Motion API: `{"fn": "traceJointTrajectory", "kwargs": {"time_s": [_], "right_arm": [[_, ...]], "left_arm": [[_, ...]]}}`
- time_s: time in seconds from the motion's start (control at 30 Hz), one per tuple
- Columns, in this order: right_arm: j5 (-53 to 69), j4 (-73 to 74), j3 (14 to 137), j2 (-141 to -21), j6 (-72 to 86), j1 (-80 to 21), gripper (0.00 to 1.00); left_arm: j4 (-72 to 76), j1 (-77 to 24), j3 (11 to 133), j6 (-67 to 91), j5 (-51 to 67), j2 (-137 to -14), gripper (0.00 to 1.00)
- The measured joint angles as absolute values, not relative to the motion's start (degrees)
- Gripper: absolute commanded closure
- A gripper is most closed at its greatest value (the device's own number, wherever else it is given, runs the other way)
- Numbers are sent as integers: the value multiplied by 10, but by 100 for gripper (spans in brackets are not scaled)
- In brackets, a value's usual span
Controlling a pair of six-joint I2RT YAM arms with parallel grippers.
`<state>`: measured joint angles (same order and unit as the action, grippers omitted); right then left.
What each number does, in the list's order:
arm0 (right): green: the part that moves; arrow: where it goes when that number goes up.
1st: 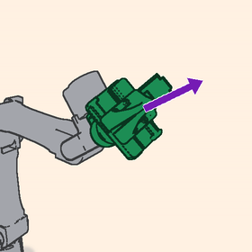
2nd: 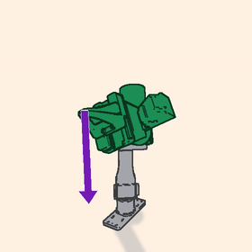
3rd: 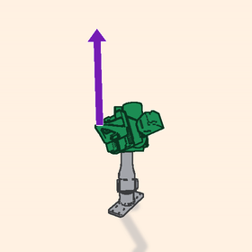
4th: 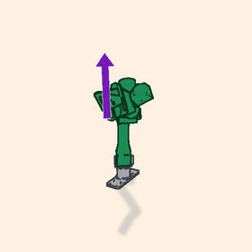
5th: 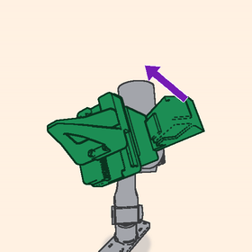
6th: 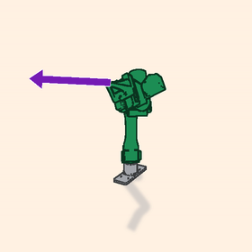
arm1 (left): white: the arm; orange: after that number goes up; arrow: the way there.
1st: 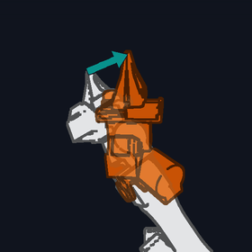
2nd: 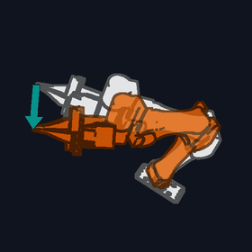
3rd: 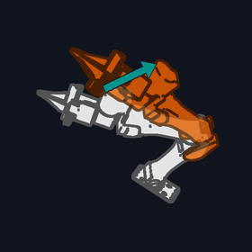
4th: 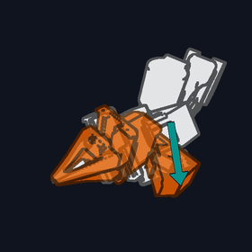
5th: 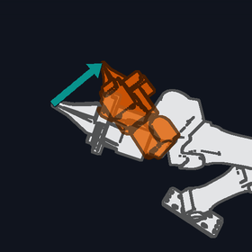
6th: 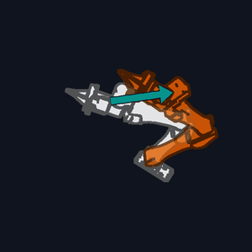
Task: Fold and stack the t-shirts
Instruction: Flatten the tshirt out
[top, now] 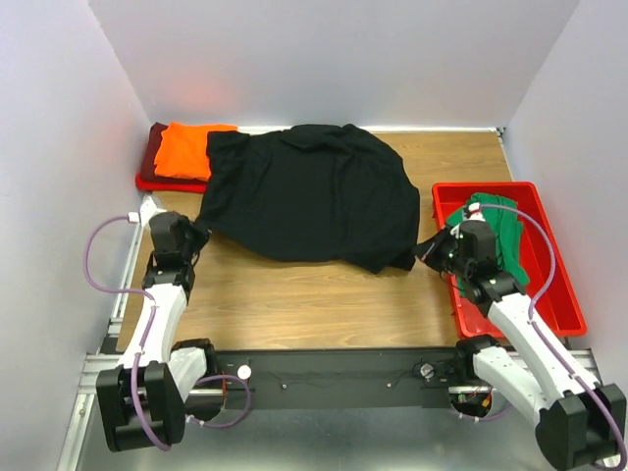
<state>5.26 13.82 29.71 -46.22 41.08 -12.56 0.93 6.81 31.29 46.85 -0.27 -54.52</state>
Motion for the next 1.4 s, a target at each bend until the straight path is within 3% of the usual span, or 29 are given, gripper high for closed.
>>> {"fn": "traceJointTrajectory", "kwargs": {"time_s": [0.13,0.37,0.6,0.8,1.13,1.17,1.2,1.27,1.3,1.33,1.4], "right_arm": [[55,153,293,-501,420,-166,100],[-11,160,307,-667,449,-362,100],[-40,168,387,-786,424,-425,100],[-39,153,478,-846,385,-501,100],[-46,167,462,-855,371,-589,100],[-47,172,460,-855,373,-606,97],[-49,177,458,-855,376,-619,77],[-60,188,449,-853,384,-634,53],[-72,201,444,-843,394,-638,34],[-96,220,441,-833,401,-637,28],[-135,252,441,-804,414,-622,28]], "left_arm": [[-15,68,275,485,-23,-565,100],[-45,68,273,492,-69,-594,100],[-49,68,276,487,-84,-633,100],[-78,71,307,476,-91,-639,100],[-127,102,361,437,-118,-619,100],[-132,105,361,435,-119,-616,100],[-136,107,361,433,-120,-613,100],[-141,110,361,430,-120,-604,100],[-143,111,361,429,-119,-599,100],[-144,111,361,429,-119,-596,100],[-145,112,361,428,-119,-591,100]]}}
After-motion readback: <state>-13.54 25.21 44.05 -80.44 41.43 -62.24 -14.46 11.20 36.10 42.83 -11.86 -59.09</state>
